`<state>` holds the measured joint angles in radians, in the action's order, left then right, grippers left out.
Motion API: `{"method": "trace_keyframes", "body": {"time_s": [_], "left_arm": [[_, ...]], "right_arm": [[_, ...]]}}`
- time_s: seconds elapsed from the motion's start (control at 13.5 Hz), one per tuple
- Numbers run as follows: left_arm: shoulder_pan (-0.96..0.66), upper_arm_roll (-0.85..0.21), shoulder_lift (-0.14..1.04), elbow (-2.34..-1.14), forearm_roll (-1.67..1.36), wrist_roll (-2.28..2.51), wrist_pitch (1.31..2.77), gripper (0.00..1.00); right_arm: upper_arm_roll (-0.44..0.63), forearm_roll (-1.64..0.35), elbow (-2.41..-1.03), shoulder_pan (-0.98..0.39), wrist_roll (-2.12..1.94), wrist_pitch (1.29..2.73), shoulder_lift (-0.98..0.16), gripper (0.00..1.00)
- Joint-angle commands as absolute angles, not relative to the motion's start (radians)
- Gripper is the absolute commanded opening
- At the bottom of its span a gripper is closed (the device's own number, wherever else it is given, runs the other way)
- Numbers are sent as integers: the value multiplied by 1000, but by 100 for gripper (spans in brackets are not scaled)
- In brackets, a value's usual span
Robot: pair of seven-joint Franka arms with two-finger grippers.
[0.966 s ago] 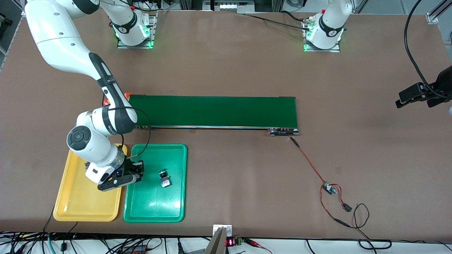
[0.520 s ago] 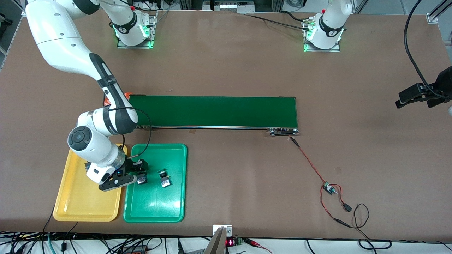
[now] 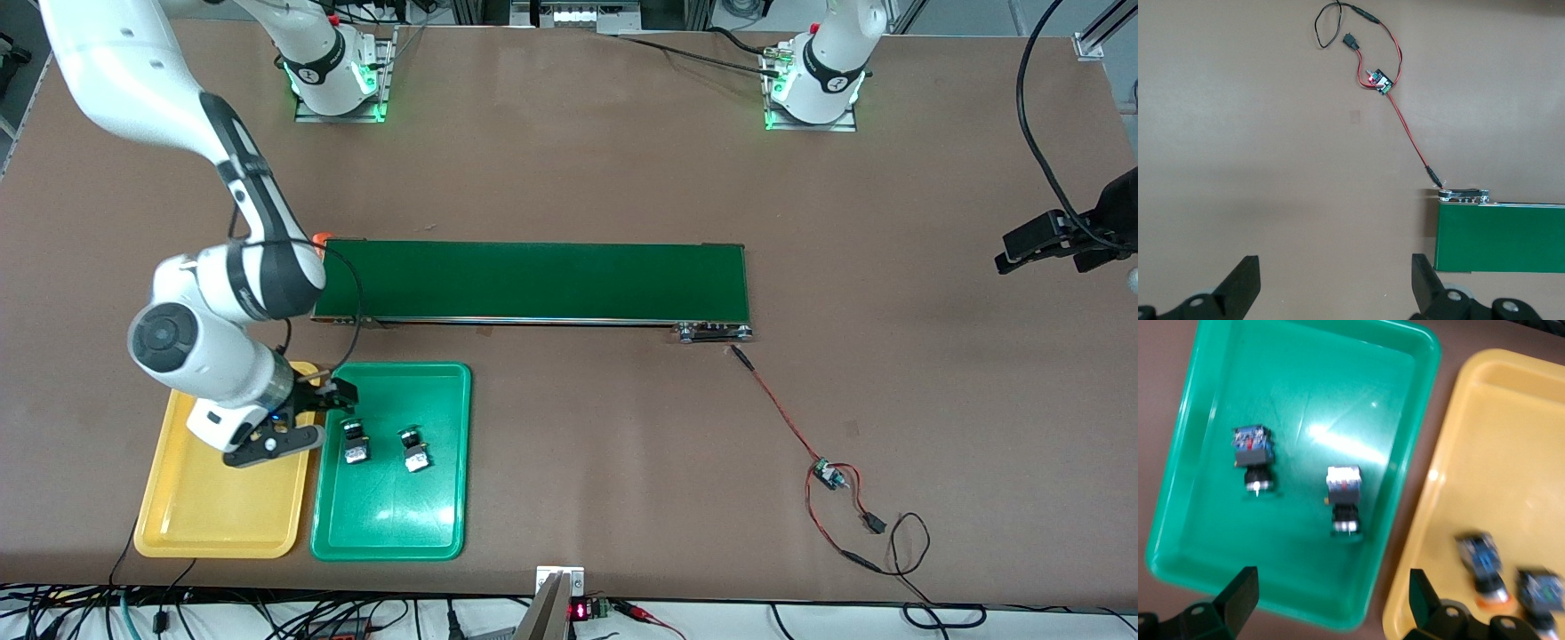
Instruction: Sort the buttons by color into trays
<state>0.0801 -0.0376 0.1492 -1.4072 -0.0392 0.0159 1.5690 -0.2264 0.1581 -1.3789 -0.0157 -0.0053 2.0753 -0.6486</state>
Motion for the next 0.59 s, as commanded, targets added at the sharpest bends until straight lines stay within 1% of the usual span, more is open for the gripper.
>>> {"method": "trace_keyframes", "body": {"time_s": [0.0,0.3,0.45,0.52], "left_arm": [[80,-38,152,-1393,-26,0,1568,100],[75,-41,147,-1394,-25,-2,1565,100],[69,-43,147,-1394,-25,-3,1577,100],[68,-51,147,-1399,-25,-3,1609,100]], "right_arm": [[-215,137,-1404,-5,9,1897,-504,100],[-186,78,-1419,26,18,1672,-330,100],[-154,78,-1419,29,11,1635,-281,100],[-149,78,-1419,31,8,1612,-256,100]]}}
